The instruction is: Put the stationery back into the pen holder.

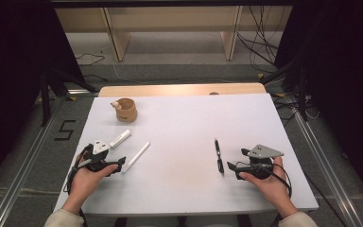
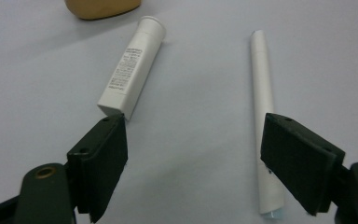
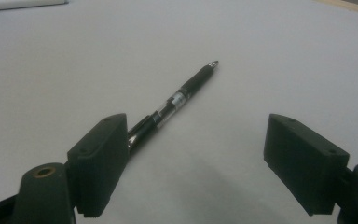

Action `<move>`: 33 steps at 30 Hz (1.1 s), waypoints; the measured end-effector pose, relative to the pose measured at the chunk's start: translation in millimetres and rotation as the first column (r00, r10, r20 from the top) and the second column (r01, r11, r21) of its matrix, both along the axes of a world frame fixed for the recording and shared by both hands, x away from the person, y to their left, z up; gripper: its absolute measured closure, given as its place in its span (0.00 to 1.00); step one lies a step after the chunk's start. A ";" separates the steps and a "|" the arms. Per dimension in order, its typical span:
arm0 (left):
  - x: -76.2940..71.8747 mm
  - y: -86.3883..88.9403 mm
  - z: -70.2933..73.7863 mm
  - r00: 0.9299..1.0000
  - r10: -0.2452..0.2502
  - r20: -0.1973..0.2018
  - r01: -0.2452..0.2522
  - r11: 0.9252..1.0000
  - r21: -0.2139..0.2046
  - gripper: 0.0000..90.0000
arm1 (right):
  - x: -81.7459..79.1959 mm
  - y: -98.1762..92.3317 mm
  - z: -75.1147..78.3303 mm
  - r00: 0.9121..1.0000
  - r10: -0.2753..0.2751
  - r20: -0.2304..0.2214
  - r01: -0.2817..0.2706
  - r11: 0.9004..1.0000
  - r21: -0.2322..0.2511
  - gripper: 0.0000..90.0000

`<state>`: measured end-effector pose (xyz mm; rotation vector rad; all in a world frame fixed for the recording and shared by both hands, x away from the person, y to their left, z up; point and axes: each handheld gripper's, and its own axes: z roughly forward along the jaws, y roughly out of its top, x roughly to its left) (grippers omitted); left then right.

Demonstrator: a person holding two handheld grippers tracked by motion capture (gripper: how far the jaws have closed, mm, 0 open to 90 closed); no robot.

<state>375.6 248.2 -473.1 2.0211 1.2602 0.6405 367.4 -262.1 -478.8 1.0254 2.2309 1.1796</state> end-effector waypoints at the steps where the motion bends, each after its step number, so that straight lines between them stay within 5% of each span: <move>1: 0.0 -0.4 0.0 1.000 0.001 0.003 -0.001 1.000 -0.005 0.27 | 0.1 -0.1 0.1 1.000 0.000 -0.001 0.000 1.000 0.000 0.25; 9: 6.6 -3.6 4.2 1.000 -0.008 0.007 0.008 1.000 0.003 0.30 | 0.4 0.2 0.0 1.000 0.000 -0.002 0.000 1.000 -0.001 0.25; 14: 6.3 -18.3 6.1 0.998 -0.050 -0.034 0.049 0.998 -0.026 0.37 | 0.6 0.2 -0.2 1.000 0.000 -0.002 0.000 1.000 -0.002 0.25; 18: 11.2 -34.8 5.6 0.995 -0.079 -0.067 0.080 0.997 0.000 0.44 | 0.3 0.5 0.0 1.000 0.003 -0.002 -0.003 1.000 -0.005 0.25; 26: 25.4 -55.6 -3.2 0.978 -0.100 -0.184 0.114 0.991 0.067 0.59 | 0.3 0.2 -0.1 1.000 0.004 0.001 -0.004 1.000 -0.003 0.25; 33: 30.4 -56.5 -3.9 0.966 -0.109 -0.236 0.127 0.990 0.062 0.67 | 0.2 0.3 -0.1 1.000 0.006 -0.001 -0.006 1.000 -0.006 0.25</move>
